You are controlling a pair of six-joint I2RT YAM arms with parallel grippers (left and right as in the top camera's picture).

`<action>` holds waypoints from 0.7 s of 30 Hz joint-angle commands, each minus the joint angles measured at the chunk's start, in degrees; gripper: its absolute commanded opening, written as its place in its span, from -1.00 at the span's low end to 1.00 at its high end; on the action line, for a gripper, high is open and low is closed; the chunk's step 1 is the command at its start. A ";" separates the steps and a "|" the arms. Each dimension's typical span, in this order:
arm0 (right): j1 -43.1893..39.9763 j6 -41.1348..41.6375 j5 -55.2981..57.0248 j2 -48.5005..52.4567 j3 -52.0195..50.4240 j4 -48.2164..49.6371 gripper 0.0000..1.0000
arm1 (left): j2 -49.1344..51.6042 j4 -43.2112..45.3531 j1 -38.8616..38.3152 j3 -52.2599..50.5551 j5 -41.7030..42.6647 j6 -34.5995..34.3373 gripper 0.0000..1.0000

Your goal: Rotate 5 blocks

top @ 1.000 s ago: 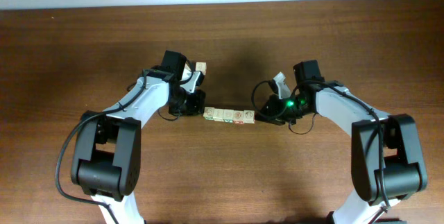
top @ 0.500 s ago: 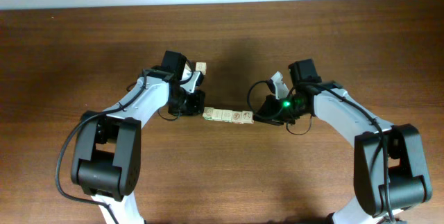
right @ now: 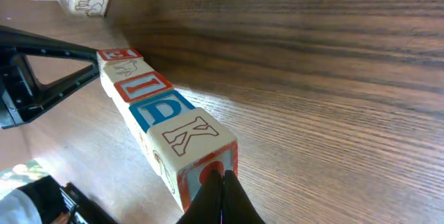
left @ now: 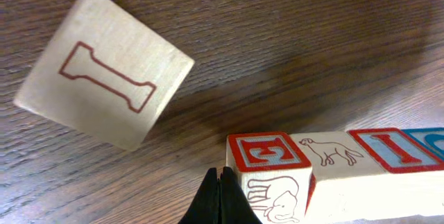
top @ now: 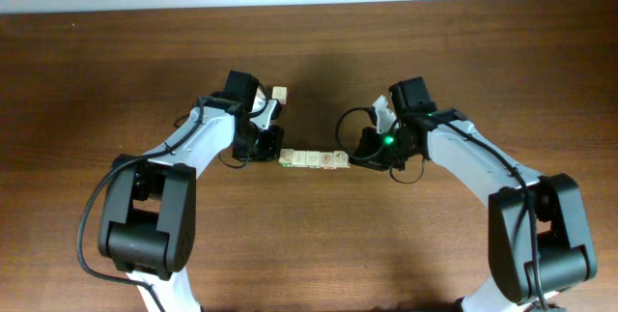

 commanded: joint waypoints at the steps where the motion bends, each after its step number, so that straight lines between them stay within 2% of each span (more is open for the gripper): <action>1: 3.72 0.63 -2.36 -1.09 3.41 -0.26 -0.92 | 0.37 0.33 -1.31 -0.57 6.01 -0.50 -1.00; 21: 10.34 3.17 4.07 -1.09 8.37 -1.70 -0.92 | 0.37 0.39 -2.43 -0.57 5.27 -0.50 -1.00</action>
